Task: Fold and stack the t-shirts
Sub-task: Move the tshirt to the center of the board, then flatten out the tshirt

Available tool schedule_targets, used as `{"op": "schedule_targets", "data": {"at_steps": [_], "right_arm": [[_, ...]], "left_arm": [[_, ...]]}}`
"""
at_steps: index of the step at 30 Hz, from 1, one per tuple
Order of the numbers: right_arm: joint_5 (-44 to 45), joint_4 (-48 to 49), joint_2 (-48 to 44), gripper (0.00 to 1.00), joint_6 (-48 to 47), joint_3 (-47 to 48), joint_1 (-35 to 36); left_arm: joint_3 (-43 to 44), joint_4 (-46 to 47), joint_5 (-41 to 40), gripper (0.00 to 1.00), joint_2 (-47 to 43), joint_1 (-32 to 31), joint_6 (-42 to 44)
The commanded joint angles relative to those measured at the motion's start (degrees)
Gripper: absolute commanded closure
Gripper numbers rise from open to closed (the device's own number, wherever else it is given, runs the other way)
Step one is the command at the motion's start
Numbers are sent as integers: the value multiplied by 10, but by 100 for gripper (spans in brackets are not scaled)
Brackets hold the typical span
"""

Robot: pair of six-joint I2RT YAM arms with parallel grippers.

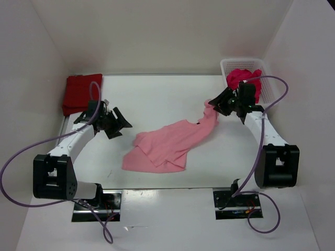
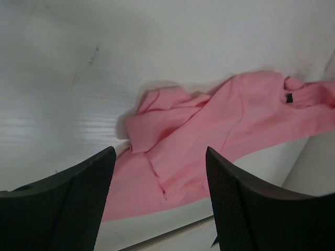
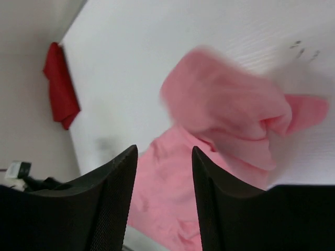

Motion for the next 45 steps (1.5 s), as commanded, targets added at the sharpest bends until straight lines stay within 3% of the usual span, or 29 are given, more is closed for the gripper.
{"op": "schedule_targets", "data": {"at_steps": [1,4,7,8,11,13,19,21,28,36,42,43,45], "right_arm": [[115,-41,-17,48,-38,7,26],[181,-82,-24,52,-61,36,91],[189,-89,-6,70,-75,52,178],[189,-89,4,84,-75,52,203],[170,-63,61,94,-70,64,312],[149,-54,101,92,-70,86,380],[151,-53,232,67,-87,177,508],[169,-53,262,58,-87,197,523],[238,-106,341,47,-127,305,564],[278,-153,389,47,-132,349,569],[278,-183,414,48,-139,367,569],[278,-183,414,51,-139,372,569],[283,-188,420,66,-139,372,569]], "left_arm": [[-17,-26,-28,23,11,-37,25],[-23,-43,-51,23,18,-59,25],[-30,-56,-76,28,8,-65,14],[-35,-56,-85,30,2,-65,7],[-47,-56,-84,40,-10,-43,1],[-70,-50,-52,42,-4,-17,-4],[-109,-45,-13,43,12,-2,-4],[-115,-45,-7,43,12,-2,-10],[-127,-50,-1,40,12,-20,-21],[-139,-44,-1,45,35,-44,-32],[-161,-26,10,63,40,-49,-43],[-161,-26,10,66,40,-49,-43],[-166,-19,10,75,40,-49,-43]]}}
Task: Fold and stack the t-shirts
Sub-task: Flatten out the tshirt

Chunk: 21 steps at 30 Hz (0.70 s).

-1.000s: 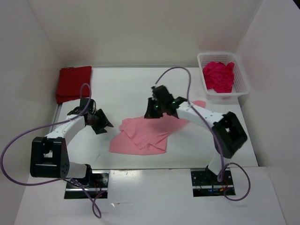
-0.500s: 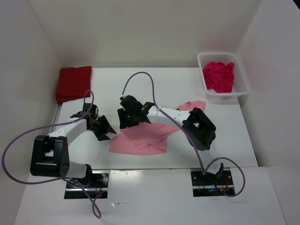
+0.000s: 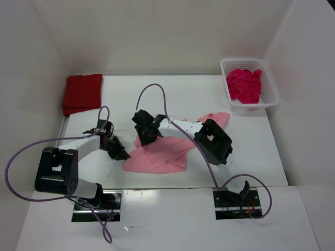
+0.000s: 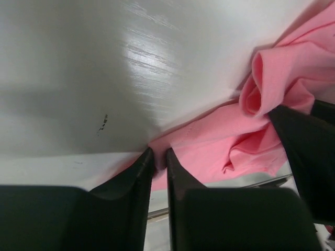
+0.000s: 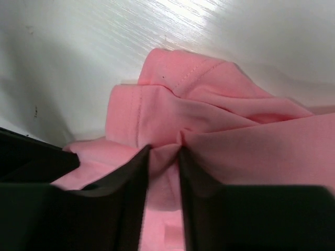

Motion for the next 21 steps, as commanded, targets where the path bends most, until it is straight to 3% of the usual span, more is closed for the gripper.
{"op": "schedule_targets", "data": {"at_steps": [1,3,7,12,17,20,21], "right_arm": [[20,-24,6,71,-8,36,10],[25,-17,-12,79,-3,36,10],[25,-33,-46,79,3,47,10],[15,-33,-129,89,15,28,-21],[-7,-14,-245,96,47,-56,-84],[-29,-14,-331,98,53,-75,-152],[-42,-8,-355,98,53,-80,-205]], "left_arm": [[-8,11,9,79,6,-3,-7],[-1,16,9,86,6,-3,-7],[28,16,14,99,6,-3,-12],[59,10,19,100,1,-3,-12],[89,10,44,100,-13,3,-19],[155,-5,66,100,-18,9,-25],[176,-10,72,100,-24,16,-30]]}}
